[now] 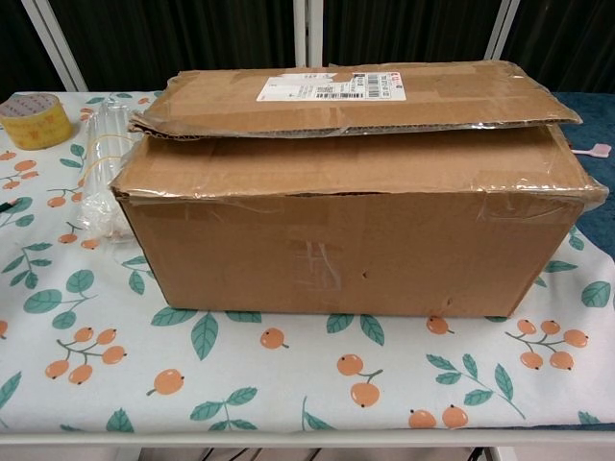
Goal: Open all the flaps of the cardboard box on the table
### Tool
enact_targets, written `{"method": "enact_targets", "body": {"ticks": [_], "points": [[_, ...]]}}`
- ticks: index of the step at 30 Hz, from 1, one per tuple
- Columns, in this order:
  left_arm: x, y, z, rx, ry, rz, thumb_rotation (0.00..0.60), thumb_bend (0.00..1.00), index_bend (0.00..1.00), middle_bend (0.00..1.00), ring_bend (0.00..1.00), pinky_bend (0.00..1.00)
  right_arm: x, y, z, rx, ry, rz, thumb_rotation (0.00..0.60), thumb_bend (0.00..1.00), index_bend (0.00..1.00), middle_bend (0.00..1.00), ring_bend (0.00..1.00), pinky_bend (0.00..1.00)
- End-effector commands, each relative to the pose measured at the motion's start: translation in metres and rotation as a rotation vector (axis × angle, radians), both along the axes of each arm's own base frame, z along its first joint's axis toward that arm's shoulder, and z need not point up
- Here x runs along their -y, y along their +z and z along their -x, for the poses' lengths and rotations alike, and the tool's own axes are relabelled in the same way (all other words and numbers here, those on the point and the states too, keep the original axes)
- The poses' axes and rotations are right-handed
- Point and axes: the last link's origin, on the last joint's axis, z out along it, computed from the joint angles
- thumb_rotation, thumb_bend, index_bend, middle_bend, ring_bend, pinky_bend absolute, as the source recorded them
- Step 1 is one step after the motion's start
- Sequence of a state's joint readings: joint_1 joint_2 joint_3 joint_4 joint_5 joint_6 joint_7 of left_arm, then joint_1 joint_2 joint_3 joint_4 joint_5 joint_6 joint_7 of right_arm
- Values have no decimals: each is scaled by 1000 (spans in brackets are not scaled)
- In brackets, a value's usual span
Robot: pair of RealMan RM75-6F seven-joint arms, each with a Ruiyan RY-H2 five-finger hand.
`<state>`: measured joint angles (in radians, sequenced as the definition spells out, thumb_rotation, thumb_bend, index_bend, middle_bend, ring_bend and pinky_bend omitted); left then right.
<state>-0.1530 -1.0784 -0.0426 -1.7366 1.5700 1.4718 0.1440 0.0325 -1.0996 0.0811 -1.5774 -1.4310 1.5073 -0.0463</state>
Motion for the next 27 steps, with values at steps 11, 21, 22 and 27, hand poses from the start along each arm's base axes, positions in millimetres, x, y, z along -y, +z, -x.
{"method": "enact_targets", "body": {"ticks": [11,21,22,27], "points": [[-43,-30,-76,93,-222,127,468,3,108,124,104,216,3,-7,12,-6,-33,-17,600,332,0,0,0,0],[-63,-58,-133,156,-358,242,461,0,108,124,104,210,2,-5,18,0,-54,-16,600,333,0,0,0,0],[-65,-63,-137,157,-367,254,461,0,108,124,104,209,2,-6,19,2,-56,-18,600,332,0,0,0,0],[-75,-85,-159,173,-418,302,458,0,108,124,104,208,4,-6,21,12,-68,-20,600,333,0,0,0,0]]}}
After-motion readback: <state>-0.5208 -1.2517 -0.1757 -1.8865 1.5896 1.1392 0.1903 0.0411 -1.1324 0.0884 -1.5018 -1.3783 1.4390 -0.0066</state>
